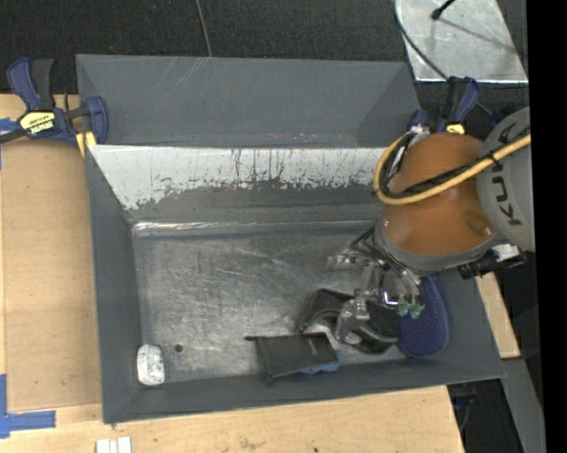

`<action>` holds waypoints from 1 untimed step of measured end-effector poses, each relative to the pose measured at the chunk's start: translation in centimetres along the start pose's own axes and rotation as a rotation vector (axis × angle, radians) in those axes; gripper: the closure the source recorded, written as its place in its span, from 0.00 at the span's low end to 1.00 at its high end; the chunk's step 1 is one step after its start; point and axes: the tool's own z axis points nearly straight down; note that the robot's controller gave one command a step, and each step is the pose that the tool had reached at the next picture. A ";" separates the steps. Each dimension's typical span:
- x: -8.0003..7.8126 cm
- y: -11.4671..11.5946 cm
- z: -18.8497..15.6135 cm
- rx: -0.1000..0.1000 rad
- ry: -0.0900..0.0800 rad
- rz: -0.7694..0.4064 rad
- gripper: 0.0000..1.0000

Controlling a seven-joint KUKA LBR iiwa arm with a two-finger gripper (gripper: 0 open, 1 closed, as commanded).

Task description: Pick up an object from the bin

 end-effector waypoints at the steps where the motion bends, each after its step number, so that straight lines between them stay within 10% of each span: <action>1: -2.3 0.0 6.8 -0.001 0.000 0.098 0.00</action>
Offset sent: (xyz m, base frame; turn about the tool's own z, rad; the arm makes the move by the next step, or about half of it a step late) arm 0.0216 -0.0034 -0.0686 0.0977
